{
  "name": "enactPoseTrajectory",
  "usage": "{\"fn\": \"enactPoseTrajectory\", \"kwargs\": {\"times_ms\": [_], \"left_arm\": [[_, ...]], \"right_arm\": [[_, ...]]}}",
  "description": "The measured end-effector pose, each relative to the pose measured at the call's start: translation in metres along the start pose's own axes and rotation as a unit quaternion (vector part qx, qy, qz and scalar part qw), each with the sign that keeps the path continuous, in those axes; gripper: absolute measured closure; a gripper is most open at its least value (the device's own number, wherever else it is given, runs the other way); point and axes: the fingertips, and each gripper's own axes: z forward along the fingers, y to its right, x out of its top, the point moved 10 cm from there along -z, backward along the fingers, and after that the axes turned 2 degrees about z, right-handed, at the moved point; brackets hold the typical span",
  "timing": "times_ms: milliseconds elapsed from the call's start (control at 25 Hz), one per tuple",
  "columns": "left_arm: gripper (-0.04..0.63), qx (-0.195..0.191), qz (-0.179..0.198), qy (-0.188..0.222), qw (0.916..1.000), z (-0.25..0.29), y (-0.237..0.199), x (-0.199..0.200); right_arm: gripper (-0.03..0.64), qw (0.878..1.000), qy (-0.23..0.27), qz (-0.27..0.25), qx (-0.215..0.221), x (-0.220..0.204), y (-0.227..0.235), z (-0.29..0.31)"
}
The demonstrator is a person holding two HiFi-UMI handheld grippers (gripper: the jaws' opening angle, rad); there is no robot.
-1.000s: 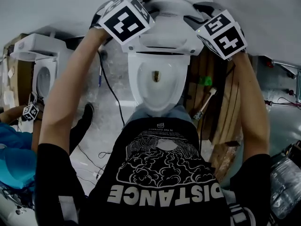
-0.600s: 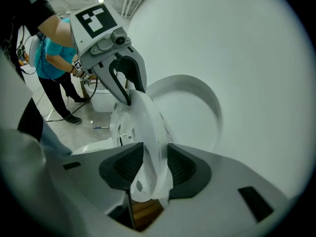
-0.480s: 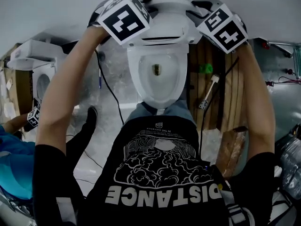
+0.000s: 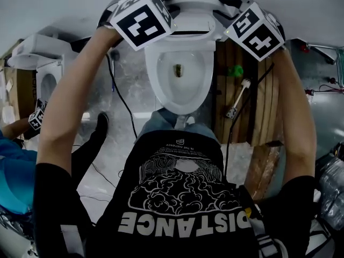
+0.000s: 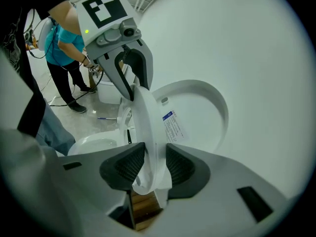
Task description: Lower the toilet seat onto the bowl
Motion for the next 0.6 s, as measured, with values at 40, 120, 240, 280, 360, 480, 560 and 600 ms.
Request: {"fn": "enactPoseTrajectory", "kwargs": {"times_ms": [40, 120, 240, 280, 360, 480, 560, 600], "left_arm": [[0.449, 0.004, 0.001, -0.002, 1.0000, -0.001, 0.006, 0.001], [0.449, 0.014, 0.002, -0.007, 0.9999, -0.004, 0.017, 0.001], [0.449, 0.024, 0.003, -0.013, 0.9996, -0.009, 0.035, 0.001], [0.449, 0.025, 0.003, -0.014, 0.9996, -0.010, 0.040, 0.002], [0.449, 0.026, 0.003, -0.018, 0.9995, -0.012, 0.052, 0.002], [0.449, 0.030, -0.002, -0.029, 0.9991, -0.016, 0.072, 0.003], [0.449, 0.033, -0.004, -0.038, 0.9987, -0.020, 0.085, 0.002], [0.449, 0.034, -0.005, -0.041, 0.9986, -0.022, 0.091, 0.001]], "right_arm": [[0.472, 1.000, 0.003, -0.005, 0.002, -0.002, -0.004, -0.003], [0.476, 1.000, 0.014, -0.013, 0.003, -0.007, -0.012, -0.008], [0.479, 0.999, 0.029, -0.024, 0.003, -0.014, -0.026, -0.015], [0.480, 0.999, 0.032, -0.027, 0.004, -0.016, -0.030, -0.018], [0.482, 0.999, 0.038, -0.033, 0.008, -0.022, -0.039, -0.023], [0.482, 0.998, 0.043, -0.044, 0.017, -0.029, -0.055, -0.030], [0.483, 0.997, 0.047, -0.052, 0.023, -0.031, -0.066, -0.034], [0.483, 0.997, 0.049, -0.055, 0.025, -0.032, -0.071, -0.035]]}}
